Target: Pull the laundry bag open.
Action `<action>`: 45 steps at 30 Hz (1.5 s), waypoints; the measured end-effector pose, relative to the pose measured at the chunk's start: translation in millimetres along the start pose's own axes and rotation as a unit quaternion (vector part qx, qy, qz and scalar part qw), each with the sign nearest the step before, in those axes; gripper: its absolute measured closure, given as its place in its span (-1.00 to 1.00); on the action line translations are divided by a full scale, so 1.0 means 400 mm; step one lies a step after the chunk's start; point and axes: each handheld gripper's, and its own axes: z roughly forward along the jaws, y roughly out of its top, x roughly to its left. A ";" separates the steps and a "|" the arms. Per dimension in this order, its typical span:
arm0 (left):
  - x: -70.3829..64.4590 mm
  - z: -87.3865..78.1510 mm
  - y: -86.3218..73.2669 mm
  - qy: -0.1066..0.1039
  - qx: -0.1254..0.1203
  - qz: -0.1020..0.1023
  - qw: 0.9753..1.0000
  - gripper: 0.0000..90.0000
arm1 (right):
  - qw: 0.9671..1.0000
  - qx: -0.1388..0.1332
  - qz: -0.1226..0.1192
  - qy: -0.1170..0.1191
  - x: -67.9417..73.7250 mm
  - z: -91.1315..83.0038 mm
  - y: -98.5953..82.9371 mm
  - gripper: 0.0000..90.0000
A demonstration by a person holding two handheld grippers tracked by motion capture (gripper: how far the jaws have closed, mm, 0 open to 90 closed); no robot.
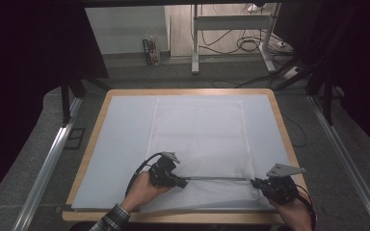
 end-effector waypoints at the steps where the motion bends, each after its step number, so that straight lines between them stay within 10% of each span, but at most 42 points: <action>1: 0.003 -0.006 -0.007 0.001 0.000 -0.002 1.000 0.95 | 1.000 0.000 0.000 0.000 0.000 0.000 0.000 0.91; 24: 0.076 -0.180 -0.231 0.041 -0.030 -0.076 0.996 0.95 | 1.000 0.017 -0.002 -0.010 -0.001 0.009 -0.003 0.91; 38: 0.076 -0.207 -0.279 0.056 -0.014 -0.092 0.994 0.94 | 0.998 0.053 -0.015 0.003 0.010 0.028 -0.009 0.89; 45: 0.034 -0.214 -0.267 0.115 -0.037 -0.062 0.991 0.49 | 0.998 0.033 -0.048 -0.006 0.029 0.016 -0.009 0.17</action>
